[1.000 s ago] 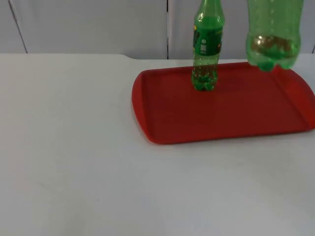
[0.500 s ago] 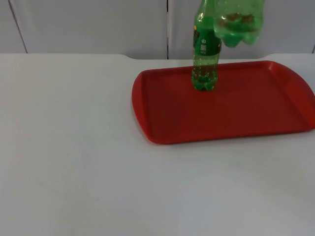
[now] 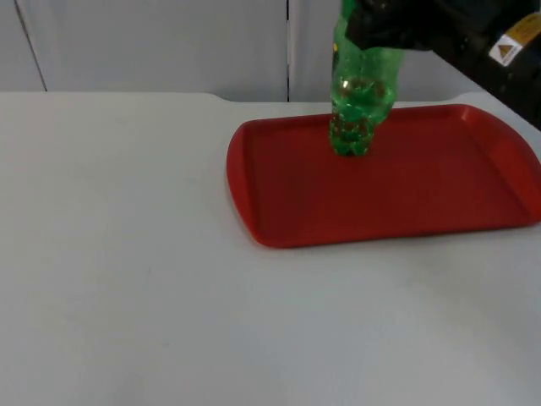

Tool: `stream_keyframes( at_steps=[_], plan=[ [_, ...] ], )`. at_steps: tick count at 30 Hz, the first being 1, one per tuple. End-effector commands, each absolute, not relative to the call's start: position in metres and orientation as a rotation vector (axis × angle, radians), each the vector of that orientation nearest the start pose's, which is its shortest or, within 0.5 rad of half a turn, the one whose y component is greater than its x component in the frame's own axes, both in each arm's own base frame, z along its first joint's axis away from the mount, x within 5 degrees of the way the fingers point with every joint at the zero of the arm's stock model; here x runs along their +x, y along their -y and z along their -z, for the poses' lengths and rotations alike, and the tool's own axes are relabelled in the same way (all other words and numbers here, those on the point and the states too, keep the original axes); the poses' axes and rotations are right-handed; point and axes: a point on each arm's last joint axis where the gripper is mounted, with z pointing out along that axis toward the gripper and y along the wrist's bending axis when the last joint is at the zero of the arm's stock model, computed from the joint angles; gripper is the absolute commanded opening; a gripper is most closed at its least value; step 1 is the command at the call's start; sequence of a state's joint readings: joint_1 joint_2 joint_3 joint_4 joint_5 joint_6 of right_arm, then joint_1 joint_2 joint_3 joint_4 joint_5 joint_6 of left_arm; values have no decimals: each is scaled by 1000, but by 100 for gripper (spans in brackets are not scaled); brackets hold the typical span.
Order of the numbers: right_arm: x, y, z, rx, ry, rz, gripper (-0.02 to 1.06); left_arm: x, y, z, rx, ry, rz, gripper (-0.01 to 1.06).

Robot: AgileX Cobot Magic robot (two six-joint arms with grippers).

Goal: Place the bottle upright on the tray.

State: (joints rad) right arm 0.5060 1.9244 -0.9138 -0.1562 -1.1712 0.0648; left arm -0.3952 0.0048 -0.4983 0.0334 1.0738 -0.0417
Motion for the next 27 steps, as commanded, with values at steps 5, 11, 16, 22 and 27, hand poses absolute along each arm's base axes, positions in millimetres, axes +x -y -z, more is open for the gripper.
stream_keyframes(
  at_steps=[5, 11, 16, 22, 27],
  plan=[
    [379, -222, -192, -478, -1493, -488, 0, -4, -4, -275, 359, -2040, 241, 105],
    [389, -233, -190, -480, -1294, -527, 0, -4, -4, -275, 359, -2040, 241, 105],
    [395, -238, -168, -472, -1262, -541, 0, -4, -4, -275, 358, -2040, 239, 105],
    [397, -239, -127, -476, -1284, -552, 0, -4, -4, -275, 358, -2040, 239, 105],
    [397, -238, -100, -479, -1345, -546, 0, -4, -4, -275, 358, -2040, 239, 105]
  ],
)
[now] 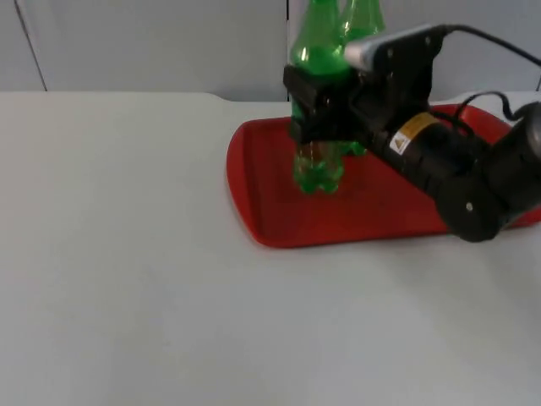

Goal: Place the bottle upright on the tray.

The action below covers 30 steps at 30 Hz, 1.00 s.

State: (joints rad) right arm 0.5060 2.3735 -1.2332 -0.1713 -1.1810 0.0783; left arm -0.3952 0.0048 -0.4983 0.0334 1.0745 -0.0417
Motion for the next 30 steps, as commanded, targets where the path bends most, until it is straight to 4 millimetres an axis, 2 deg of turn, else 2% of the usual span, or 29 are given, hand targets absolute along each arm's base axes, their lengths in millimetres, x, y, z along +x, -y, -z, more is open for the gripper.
stream_keyframes(
  at_steps=[1, 6, 17, 20, 21, 24, 25, 26, 27, 30],
  plan=[
    [396, -239, -94, -504, -1349, -530, 0, -4, -4, -275, 358, -2040, 239, 105],
    [395, -239, -86, -522, -1359, -516, 0, -4, -4, -275, 358, -2040, 239, 105],
    [395, -239, -86, -522, -1359, -516, 2, -4, -4, -275, 358, -2040, 239, 105],
    [395, -239, -86, -522, -1359, -516, 20, -4, -4, -275, 358, -2040, 239, 105],
    [395, -239, -86, -522, -1359, -516, 20, -4, -4, -275, 358, -2040, 239, 105],
    [395, -239, -86, -522, -1359, -516, 51, -4, -4, -275, 358, -2040, 239, 105],
    [395, -238, -86, -520, -1360, -515, 69, -4, -4, -275, 358, -2040, 239, 105],
    [396, -238, -86, -513, -1362, -512, 77, -4, -4, -275, 358, -2040, 239, 105],
    [396, -238, -86, -513, -1362, -512, 77, -4, -4, -275, 358, -2040, 239, 105],
    [395, -238, -86, -513, -1364, -512, 87, -4, -4, -275, 358, -2040, 239, 105]
  ],
)
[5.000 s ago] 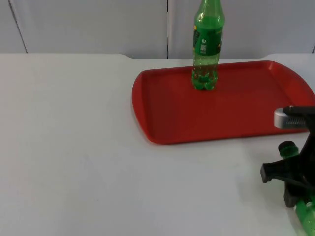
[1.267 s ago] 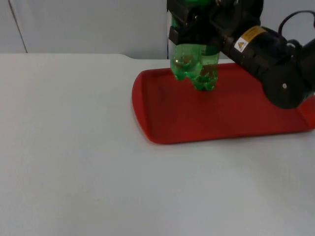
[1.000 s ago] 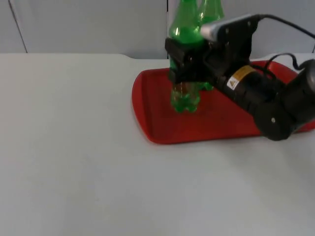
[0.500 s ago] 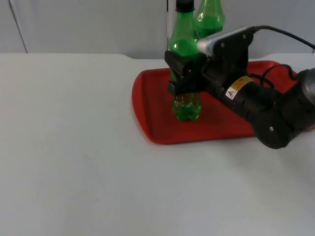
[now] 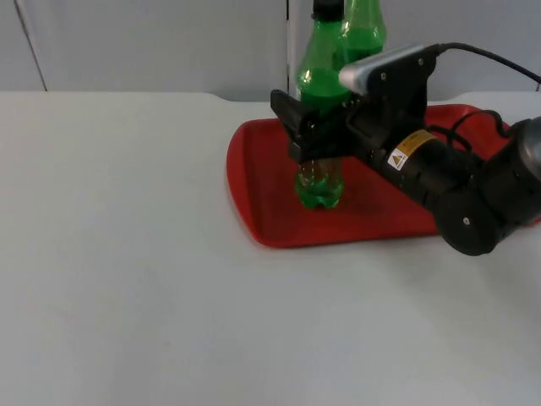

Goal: Place the bottle upright on the tray.

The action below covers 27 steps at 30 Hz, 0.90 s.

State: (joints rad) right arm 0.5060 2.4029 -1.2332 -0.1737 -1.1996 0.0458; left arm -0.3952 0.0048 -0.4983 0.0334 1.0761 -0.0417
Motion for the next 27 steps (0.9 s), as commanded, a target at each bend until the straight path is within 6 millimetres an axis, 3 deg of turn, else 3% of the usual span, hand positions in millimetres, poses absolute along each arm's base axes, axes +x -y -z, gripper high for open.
stream_keyframes(
  at_steps=[1, 11, 16, 22, 27],
  plan=[
    [395, -238, -86, -513, -1364, -512, 88, -4, -4, -275, 358, -2040, 239, 105],
    [394, -237, -88, -515, -1363, -513, 88, -4, -4, -275, 358, -2040, 239, 105],
    [389, -229, -100, -499, -1360, -446, 88, -4, -4, -275, 358, -2040, 239, 105],
    [376, -221, -108, -480, -1392, -460, 88, -4, -4, -275, 358, -2040, 239, 105],
    [364, -221, -103, -565, -1493, -494, 88, -4, -4, -275, 358, -2040, 239, 105]
  ],
)
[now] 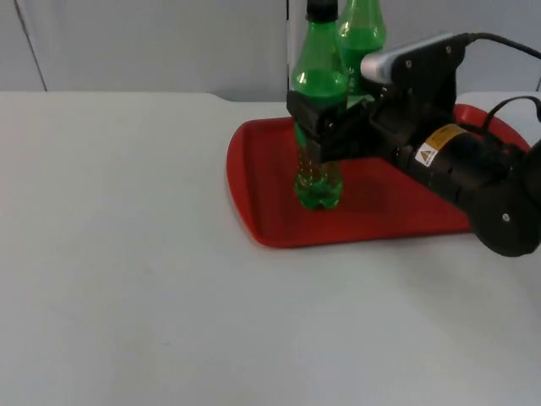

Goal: Place the bottle upright on the tray.

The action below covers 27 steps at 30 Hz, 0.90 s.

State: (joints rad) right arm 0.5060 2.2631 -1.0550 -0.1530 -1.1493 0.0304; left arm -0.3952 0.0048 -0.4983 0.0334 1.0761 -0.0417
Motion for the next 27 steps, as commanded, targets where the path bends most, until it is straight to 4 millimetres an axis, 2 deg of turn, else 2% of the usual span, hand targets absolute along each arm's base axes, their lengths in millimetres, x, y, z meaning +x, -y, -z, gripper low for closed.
stream_keyframes(
  at_steps=[1, 5, 11, 14, 15, 19, 26, 27],
  plan=[
    [360, -220, -102, -585, -1505, -499, 88, -4, -4, -275, 358, -2040, 239, 105],
    [351, -215, -102, -588, -1534, -503, 88, -4, -4, -275, 358, -2040, 239, 105],
    [336, -203, -107, -568, -1785, -493, 88, -4, -4, -275, 358, -2040, 239, 105],
    [325, -194, -122, -608, -1928, -425, 88, -4, -4, -275, 358, -2040, 239, 105],
    [325, -194, -122, -608, -1928, -425, 88, -4, -4, -275, 358, -2040, 239, 105],
    [314, -182, -147, -632, -2108, -328, 88, -4, -4, -275, 358, -2040, 239, 105],
    [294, -164, -187, -527, -2281, -276, 88, -4, -4, -275, 358, -2040, 239, 105],
    [294, -164, -187, -527, -2281, -276, 88, -4, -4, -275, 358, -2040, 239, 105]
  ],
)
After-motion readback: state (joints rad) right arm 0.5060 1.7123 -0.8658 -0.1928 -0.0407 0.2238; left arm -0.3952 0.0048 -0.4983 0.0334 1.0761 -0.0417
